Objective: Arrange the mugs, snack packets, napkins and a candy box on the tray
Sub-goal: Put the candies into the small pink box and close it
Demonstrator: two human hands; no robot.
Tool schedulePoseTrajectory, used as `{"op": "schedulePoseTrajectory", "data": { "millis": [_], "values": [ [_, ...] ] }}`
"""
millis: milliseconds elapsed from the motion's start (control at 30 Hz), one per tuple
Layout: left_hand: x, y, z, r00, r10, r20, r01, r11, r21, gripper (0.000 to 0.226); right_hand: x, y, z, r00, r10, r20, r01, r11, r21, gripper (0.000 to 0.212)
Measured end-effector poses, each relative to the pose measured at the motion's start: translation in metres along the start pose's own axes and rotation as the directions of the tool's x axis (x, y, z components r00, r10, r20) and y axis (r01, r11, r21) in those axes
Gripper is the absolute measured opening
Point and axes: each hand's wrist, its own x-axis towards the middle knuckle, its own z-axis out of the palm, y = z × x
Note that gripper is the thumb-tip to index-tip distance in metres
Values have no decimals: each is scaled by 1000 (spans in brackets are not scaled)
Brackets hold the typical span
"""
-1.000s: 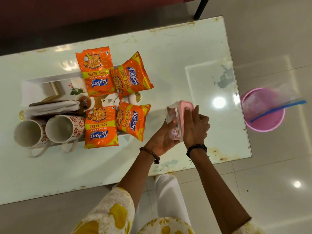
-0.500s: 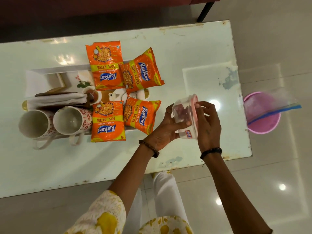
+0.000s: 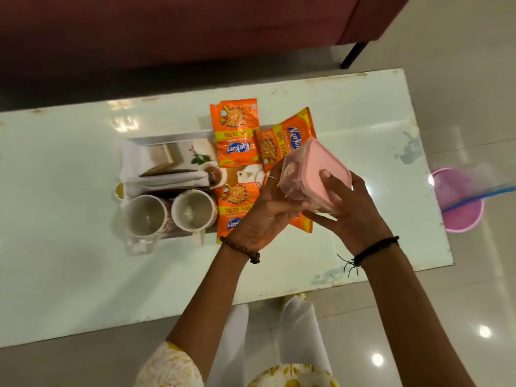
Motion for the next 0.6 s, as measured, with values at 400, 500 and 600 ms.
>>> {"op": "schedulePoseTrajectory", "data": {
  "millis": [400,500,600],
  "values": [
    [-64,103,-99,955,62,-290,-15,987,162,45,11,44,113,986,33,166,-44,997,65,19],
    [-73,115,-121,942,126,-312,-67,979,194,47,19,54,137,979,-1,206,0,1000,4,9],
    [-75,127,-142,940,176,-293,-140,980,142,37,31,52,164,972,-21,235,40,996,-76,8]
  ]
}}
